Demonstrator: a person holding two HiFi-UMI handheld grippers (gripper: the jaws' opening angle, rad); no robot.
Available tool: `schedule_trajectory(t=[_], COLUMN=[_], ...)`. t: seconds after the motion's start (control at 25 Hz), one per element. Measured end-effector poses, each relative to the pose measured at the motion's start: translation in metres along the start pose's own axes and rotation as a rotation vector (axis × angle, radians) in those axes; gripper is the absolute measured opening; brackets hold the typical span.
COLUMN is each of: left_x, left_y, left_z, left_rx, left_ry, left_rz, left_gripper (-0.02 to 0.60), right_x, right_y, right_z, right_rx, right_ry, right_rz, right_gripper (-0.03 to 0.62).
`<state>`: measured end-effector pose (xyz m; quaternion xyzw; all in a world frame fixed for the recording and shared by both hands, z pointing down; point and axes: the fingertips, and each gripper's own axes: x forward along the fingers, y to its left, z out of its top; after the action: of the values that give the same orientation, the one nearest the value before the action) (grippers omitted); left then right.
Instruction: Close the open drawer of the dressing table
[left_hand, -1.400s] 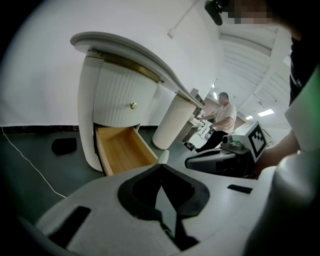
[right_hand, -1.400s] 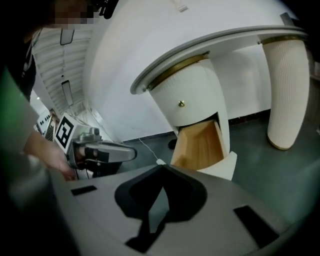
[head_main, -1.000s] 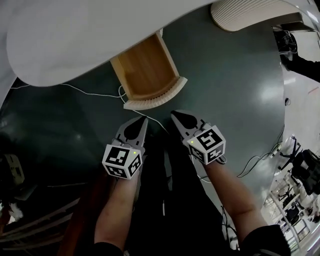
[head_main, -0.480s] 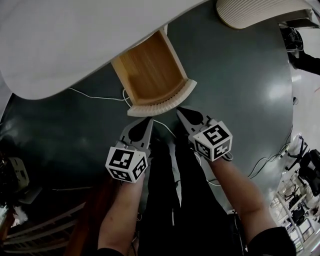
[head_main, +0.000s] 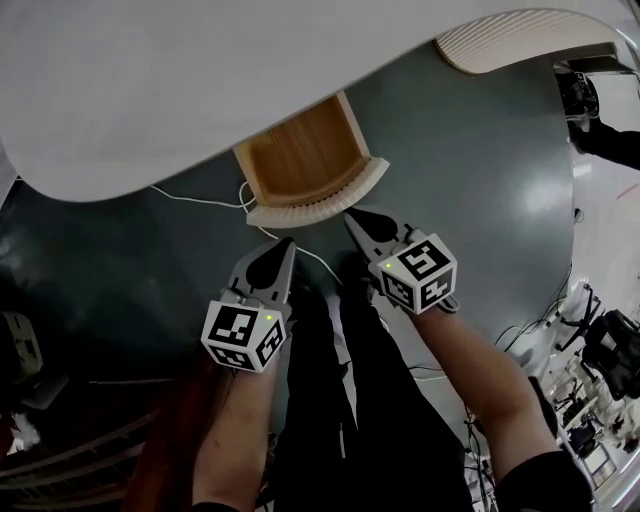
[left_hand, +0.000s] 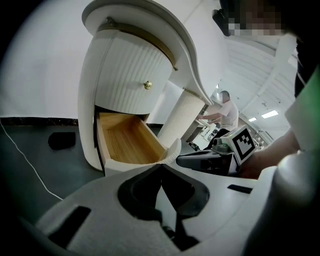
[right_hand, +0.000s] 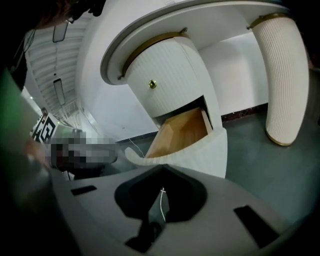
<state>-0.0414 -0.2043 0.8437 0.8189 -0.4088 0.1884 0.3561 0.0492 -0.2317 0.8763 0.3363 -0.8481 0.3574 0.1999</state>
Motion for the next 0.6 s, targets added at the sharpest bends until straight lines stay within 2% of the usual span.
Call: schedule_trajectory(t=[0.24, 0.6], left_x=[-0.009, -0.02], left_y=[0.011, 0.026], left_z=[0.04, 0.08], left_rx=[0.048, 0.089], left_ry=[-0.065, -0.125], left_rz=[-0.008, -0.013], left_gripper=[0.009, 0.009], right_x=[0.025, 0.067], right_y=[-0.01, -0.029], right_z=[0.038, 0.093], right_rx=[-0.099, -0.113], right_ry=[0.019, -0.023], right_rz=[0.0, -0.039], right_gripper=[0.006, 0.006])
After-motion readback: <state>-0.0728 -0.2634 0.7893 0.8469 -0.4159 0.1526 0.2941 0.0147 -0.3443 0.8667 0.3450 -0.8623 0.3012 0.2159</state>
